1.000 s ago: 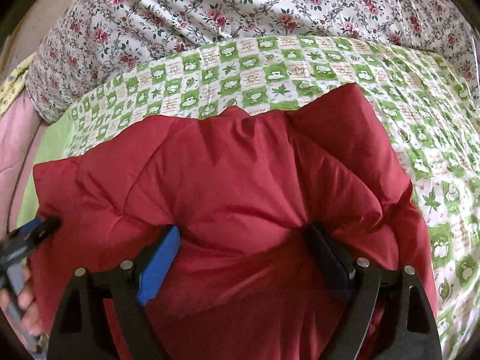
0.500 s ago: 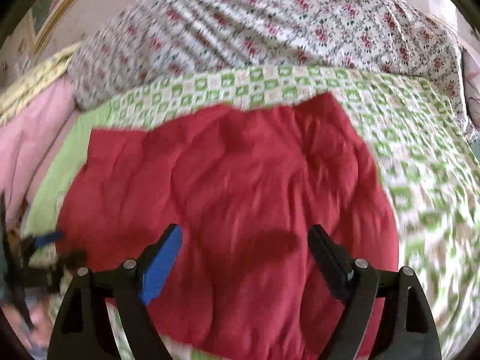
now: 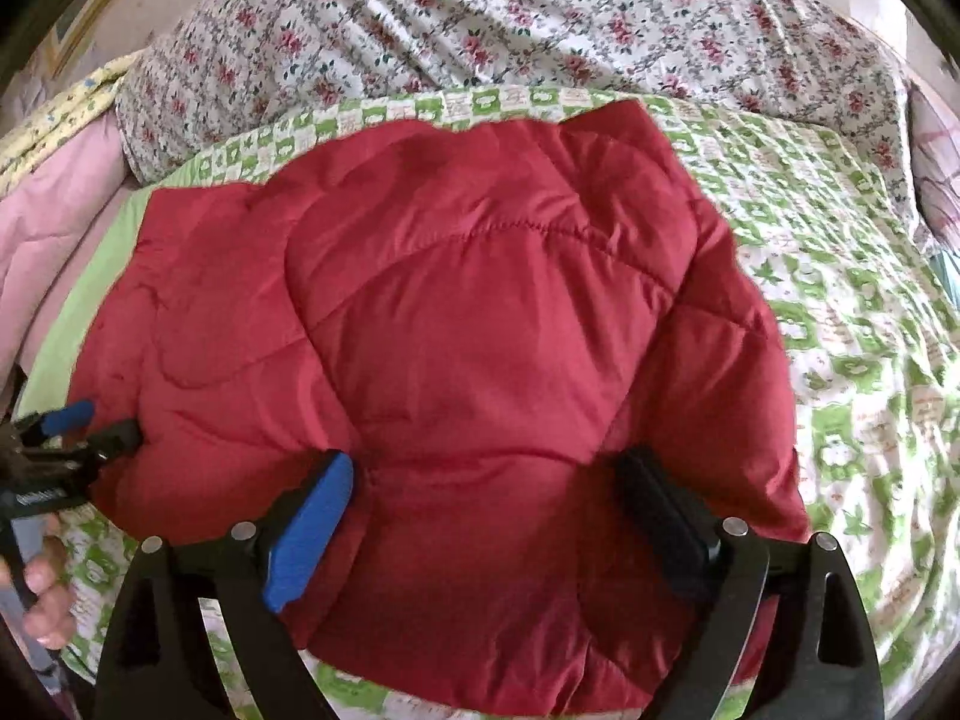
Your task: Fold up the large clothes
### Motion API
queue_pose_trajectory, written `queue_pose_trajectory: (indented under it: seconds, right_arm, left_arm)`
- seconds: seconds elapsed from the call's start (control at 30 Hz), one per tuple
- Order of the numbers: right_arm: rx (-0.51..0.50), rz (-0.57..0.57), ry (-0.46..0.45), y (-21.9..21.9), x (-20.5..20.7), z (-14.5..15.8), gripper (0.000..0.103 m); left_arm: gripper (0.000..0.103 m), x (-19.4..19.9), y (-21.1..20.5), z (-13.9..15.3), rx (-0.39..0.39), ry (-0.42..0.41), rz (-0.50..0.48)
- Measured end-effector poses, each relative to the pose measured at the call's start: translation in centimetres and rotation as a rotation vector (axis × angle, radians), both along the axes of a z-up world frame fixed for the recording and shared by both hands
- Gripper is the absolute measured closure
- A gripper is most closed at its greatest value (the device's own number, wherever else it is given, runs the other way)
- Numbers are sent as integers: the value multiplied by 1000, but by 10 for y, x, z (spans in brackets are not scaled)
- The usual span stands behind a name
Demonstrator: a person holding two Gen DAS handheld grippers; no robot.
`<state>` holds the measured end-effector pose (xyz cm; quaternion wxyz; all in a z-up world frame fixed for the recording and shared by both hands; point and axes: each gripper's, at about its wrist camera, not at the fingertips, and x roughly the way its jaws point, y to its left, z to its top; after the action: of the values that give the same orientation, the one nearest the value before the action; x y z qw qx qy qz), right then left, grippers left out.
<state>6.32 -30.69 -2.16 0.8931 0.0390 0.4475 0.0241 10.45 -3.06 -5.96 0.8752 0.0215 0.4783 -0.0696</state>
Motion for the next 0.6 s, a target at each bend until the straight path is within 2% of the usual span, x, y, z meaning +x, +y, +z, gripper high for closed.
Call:
queue_pose_trajectory:
  seconds: [0.1,0.17,0.3,0.6]
  right_arm:
    - [7,14,-57,10,-16,23,15]
    - [-1,35,-68,17,-20,28,15]
    - [-20,56,6,24,-11,5,13]
    - [-30,53,-5,23,-9,-6,10]
  left_arm:
    - [0,0,1,-1,-1,-4,3]
    - [0,0,0,-1,0,-8,4]
    - [0,0,-1,-1,-2,-10,0]
    - [0,-1,-2,0,7,-14,-1]
